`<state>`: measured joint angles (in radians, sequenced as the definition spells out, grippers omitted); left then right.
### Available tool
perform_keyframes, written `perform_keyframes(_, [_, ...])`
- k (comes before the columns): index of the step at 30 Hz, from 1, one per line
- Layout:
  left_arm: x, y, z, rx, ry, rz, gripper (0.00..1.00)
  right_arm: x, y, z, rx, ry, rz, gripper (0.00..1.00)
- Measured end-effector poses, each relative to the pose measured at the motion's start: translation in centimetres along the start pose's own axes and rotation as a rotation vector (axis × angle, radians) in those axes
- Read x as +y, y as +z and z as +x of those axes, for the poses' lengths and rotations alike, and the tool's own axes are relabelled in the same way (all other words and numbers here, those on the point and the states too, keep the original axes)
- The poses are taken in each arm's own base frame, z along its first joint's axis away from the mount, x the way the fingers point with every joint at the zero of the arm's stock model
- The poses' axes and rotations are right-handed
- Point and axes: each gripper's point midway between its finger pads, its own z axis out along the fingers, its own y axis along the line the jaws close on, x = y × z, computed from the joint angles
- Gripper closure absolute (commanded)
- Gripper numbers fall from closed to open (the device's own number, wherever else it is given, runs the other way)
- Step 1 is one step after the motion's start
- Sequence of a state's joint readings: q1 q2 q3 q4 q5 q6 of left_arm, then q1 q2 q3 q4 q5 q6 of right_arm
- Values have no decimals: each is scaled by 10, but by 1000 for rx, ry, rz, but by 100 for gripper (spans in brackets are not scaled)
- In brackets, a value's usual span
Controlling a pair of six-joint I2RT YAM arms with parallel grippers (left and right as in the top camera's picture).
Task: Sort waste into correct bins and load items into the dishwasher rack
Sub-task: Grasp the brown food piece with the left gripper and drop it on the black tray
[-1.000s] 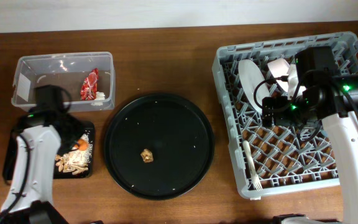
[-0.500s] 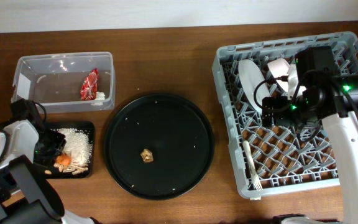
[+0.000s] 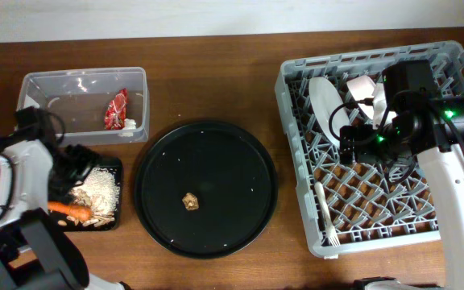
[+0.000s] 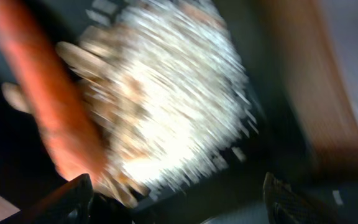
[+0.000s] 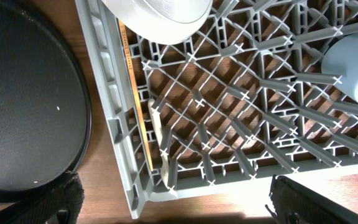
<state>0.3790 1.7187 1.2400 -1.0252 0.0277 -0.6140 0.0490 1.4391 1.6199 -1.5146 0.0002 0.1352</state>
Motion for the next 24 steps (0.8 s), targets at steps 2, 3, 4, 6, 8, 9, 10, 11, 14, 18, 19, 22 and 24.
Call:
perform_keyframes(2, [-24, -5, 22, 13, 120, 21, 13, 0, 0, 0, 0, -1, 0, 1])
perform_keyframes(3, [-32, -6, 31, 23, 164, 26, 7, 0, 0, 0, 0, 0, 0, 1])
perform_keyframes(4, [-43, -6, 45, 35, 224, 29, 6, 0, 0, 0, 0, 0, 0, 1])
perform_keyframes(6, [-63, -5, 70, 51, 333, 36, 3, 0, 0, 0, 0, 0, 0, 1])
perform_keyframes(8, [-85, -2, 105, 65, 473, 45, 1, 0, 0, 0, 0, 0, 0, 1])
perform_keyframes(9, [-93, 2, 121, 66, 530, 51, 1, 0, 0, 0, 0, -1, 0, 1])
perform_keyframes(10, [-98, 5, 133, 70, 572, 54, 1, 0, 0, 0, 1, 0, 0, 1])
perform_keyframes(11, [-102, 8, 141, 67, 599, 60, 1, 0, 0, 0, -1, 0, 0, 1])
perform_keyframes(14, [-106, 23, 173, 78, 701, 61, 1, 0, 0, 0, 0, 0, 0, 1])
perform_keyframes(18, [-103, 39, 195, 85, 766, 59, 1, 0, 0, 0, 0, -1, 0, 1])
perform_keyframes(19, [-103, 43, 198, 81, 775, 65, 2, 0, 0, 0, 0, -1, 0, 1])
perform_keyframes(22, [-102, 52, 205, 76, 796, 75, 7, 0, 0, 0, 0, -1, 0, 1])
perform_keyframes(24, [-99, 58, 208, 77, 801, 75, 11, 0, 0, 0, 0, 0, 0, 1])
